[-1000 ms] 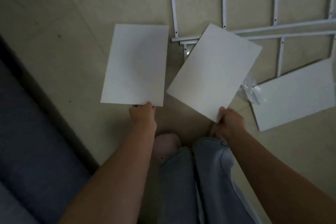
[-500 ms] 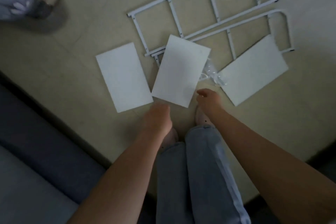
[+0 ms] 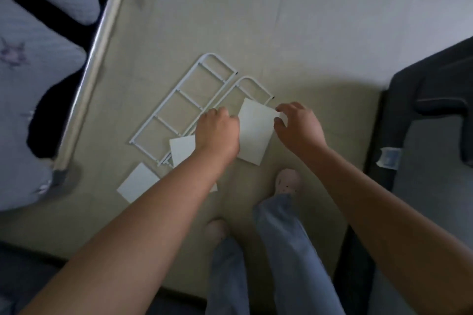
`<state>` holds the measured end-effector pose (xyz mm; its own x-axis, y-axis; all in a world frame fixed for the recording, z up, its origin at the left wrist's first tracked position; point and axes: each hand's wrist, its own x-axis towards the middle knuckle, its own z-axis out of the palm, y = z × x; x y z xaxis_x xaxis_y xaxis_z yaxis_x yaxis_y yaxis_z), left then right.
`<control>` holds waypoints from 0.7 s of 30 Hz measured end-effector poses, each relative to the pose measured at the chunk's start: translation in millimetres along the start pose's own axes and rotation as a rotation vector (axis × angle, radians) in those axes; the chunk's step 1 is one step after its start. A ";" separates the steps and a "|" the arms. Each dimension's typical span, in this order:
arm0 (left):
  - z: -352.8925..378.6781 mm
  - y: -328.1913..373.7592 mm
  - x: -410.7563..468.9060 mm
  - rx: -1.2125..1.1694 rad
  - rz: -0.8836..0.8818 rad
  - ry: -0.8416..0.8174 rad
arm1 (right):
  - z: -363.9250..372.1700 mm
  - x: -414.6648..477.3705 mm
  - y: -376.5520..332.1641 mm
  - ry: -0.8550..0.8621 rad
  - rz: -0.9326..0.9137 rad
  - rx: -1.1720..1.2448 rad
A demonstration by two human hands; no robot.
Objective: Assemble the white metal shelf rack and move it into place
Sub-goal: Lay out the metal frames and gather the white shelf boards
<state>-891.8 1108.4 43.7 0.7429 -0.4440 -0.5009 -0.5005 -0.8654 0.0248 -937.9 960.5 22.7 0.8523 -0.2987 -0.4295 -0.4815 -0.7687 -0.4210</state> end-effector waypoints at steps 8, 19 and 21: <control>-123.2 150.7 101.6 0.043 0.048 0.049 | -172.8 54.5 108.3 0.074 0.028 0.022; -308.7 257.9 272.8 -0.026 -0.094 0.204 | -387.7 217.7 174.3 0.109 0.085 -0.056; -339.3 262.9 313.6 -0.033 -0.111 0.207 | -418.8 261.9 171.1 0.127 0.072 -0.040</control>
<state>-639.6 662.8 186.6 0.8697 -0.3808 -0.3140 -0.3984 -0.9172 0.0090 -711.5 513.8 172.8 0.8358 -0.4213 -0.3520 -0.5363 -0.7638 -0.3593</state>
